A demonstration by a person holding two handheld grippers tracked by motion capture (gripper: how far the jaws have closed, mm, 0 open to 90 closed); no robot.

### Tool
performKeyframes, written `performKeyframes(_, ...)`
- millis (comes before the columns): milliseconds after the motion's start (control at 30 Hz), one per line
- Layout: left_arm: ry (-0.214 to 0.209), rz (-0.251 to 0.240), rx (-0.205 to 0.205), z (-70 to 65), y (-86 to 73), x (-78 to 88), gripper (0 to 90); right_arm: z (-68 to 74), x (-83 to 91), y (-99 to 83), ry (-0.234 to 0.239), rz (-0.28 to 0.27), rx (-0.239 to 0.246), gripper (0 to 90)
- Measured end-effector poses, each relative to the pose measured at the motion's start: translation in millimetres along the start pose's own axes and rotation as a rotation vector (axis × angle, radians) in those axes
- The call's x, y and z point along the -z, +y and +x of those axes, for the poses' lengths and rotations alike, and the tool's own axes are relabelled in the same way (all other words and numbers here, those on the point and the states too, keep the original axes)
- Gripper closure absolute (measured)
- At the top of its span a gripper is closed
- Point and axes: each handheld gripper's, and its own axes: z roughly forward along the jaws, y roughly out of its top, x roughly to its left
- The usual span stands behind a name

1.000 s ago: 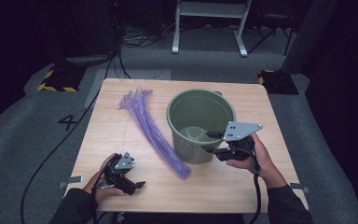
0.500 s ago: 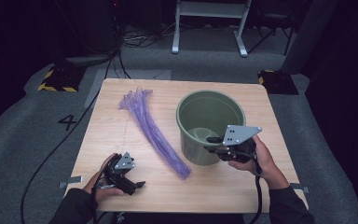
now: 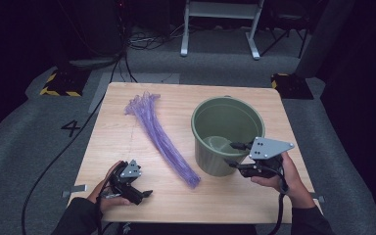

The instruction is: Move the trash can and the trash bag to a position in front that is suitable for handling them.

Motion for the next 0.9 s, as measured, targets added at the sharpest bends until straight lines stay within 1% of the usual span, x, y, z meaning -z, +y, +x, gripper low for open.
performKeyframes(33,0.000,0.000,0.000,0.0,0.0,0.0,0.1,0.0,0.0,0.0,0.000,0.000,0.000,41.8)
performKeyframes(67,0.000,0.001,0.001,-0.1,0.0,0.1,0.1,2.8,6.7,-2.6,-0.031,-0.032,-0.017,36.8)
performKeyframes(100,0.000,0.001,0.000,0.0,0.0,0.0,0.1,4.5,10.4,-4.4,-0.049,-0.049,-0.024,36.3)
performKeyframes(167,0.000,0.001,0.001,-0.1,0.0,0.1,0.1,7.5,17.7,-8.0,-0.065,-0.077,-0.039,35.8)
performKeyframes(200,0.000,0.001,0.001,-0.1,0.0,0.1,0.1,8.6,20.3,-9.2,-0.075,-0.082,-0.040,35.0)
performKeyframes(233,0.000,0.001,0.001,-0.1,0.0,0.1,0.1,8.6,20.3,-9.2,-0.075,-0.082,-0.040,35.0)
performKeyframes(267,0.000,0.000,0.000,0.0,0.0,0.0,0.1,10.2,27.4,-13.6,-0.085,-0.096,-0.052,34.5)
performKeyframes(300,0.000,0.000,0.000,0.0,0.0,0.0,0.1,10.4,30.1,-15.7,-0.093,-0.100,-0.059,34.1)
performKeyframes(500,0.000,0.001,0.001,-0.1,0.0,0.1,0.1,11.1,42.6,-29.5,-0.138,-0.110,-0.092,31.3)
performKeyframes(567,0.000,0.001,0.000,0.0,0.0,0.0,0.1,10.7,45.0,-35.8,-0.148,-0.117,-0.110,30.7)
performKeyframes(600,0.000,0.001,0.000,0.0,0.0,0.0,0.1,10.7,45.0,-35.8,-0.148,-0.117,-0.110,30.7)
performKeyframes(633,0.000,0.000,0.000,0.0,0.0,0.0,0.1,10.9,45.9,-39.2,-0.153,-0.114,-0.119,30.5)
performKeyframes(667,0.001,0.001,0.001,-0.1,0.0,0.1,0.1,10.3,47.1,-46.5,-0.167,-0.107,-0.134,30.3)
performKeyframes(700,0.001,0.001,0.001,-0.1,0.0,0.1,0.1,9.7,47.6,-50.3,-0.169,-0.107,-0.145,30.3)
performKeyframes(733,0.001,0.001,0.001,-0.1,0.0,0.1,0.1,9.7,47.6,-50.3,-0.169,-0.107,-0.145,30.3)
performKeyframes(767,0.000,0.000,0.000,0.0,0.0,0.0,0.1,8.6,48.2,-57.9,-0.180,-0.099,-0.160,30.2)
performKeyframes(800,0.000,0.001,0.001,-0.1,0.0,0.1,0.1,7.9,48.2,-60.9,-0.182,-0.098,-0.168,30.2)
performKeyframes(833,0.000,0.001,0.001,-0.1,0.0,0.1,0.1,7.9,48.2,-60.9,-0.182,-0.098,-0.168,30.2)
performKeyframes(867,0.000,0.000,0.000,0.0,0.0,0.0,0.1,4.6,47.1,-70.8,-0.180,-0.089,-0.187,30.1)
performKeyframes(900,0.000,0.001,0.001,-0.1,0.0,0.1,0.1,4.6,47.1,-70.8,-0.180,-0.089,-0.187,30.1)
